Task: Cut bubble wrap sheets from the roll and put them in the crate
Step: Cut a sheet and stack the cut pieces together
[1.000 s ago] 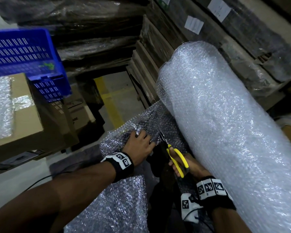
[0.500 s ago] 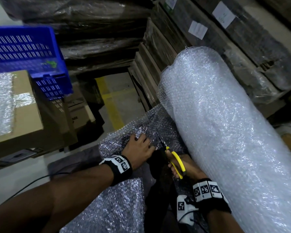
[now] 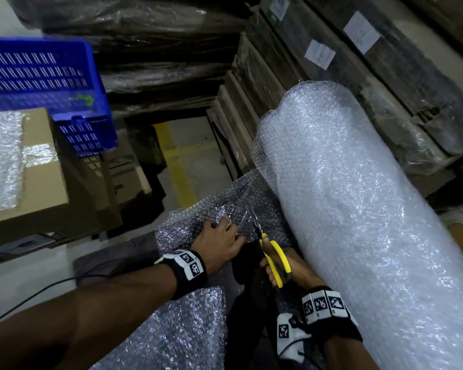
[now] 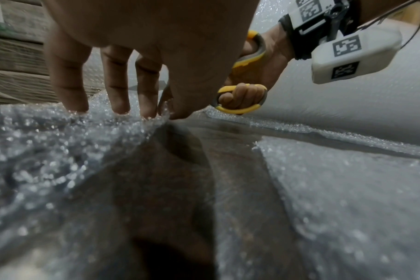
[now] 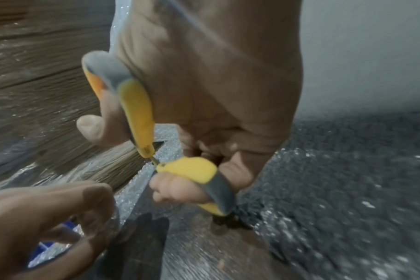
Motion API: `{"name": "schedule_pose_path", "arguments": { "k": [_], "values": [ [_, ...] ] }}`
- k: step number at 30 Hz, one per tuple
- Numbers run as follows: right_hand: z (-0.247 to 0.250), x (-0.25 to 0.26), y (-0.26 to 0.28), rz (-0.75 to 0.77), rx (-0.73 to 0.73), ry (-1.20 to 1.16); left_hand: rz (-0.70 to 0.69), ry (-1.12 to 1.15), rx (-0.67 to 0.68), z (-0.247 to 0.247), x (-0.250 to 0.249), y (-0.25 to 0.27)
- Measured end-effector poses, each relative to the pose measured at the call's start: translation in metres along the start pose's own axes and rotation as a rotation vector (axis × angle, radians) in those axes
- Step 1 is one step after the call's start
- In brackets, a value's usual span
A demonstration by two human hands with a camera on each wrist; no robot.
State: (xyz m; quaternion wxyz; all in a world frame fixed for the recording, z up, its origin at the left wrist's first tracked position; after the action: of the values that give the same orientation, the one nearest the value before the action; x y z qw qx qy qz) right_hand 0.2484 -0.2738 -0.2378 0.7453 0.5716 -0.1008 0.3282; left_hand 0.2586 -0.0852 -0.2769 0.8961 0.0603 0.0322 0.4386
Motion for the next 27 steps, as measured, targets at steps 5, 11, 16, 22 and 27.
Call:
{"name": "schedule_pose_path", "arguments": {
  "k": [5, 11, 16, 22, 27],
  "values": [
    [-0.001, 0.007, -0.003, 0.008, -0.033, 0.014, -0.003, 0.017, 0.005, 0.0, 0.002, 0.002],
    [0.0, 0.011, -0.006, -0.005, 0.014, -0.003, 0.002, 0.028, 0.014, 0.001, 0.002, 0.002],
    [0.0, 0.013, -0.01, 0.032, -0.039, 0.011, 0.007, 0.06, 0.03, 0.005, 0.002, 0.004],
    [-0.002, 0.019, -0.006, 0.018, 0.016, -0.038, 0.012, 0.118, 0.024, 0.011, 0.001, 0.0],
    [-0.002, 0.02, -0.009, 0.031, -0.03, -0.013, 0.026, 0.118, 0.018, 0.012, 0.001, 0.002]
  ]
}}
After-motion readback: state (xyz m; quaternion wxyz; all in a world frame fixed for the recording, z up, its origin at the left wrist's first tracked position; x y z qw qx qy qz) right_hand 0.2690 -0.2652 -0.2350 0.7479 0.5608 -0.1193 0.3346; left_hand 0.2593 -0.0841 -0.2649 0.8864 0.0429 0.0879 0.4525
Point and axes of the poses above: each hand's wrist, its own y-axis away from the middle knuckle, its own z-axis out of the back of the hand, x = y × z, the point moved 1 cm from there along -y, towards the middle knuckle, and after that the axes turned 1 degree about -y, right-handed, at the moved point
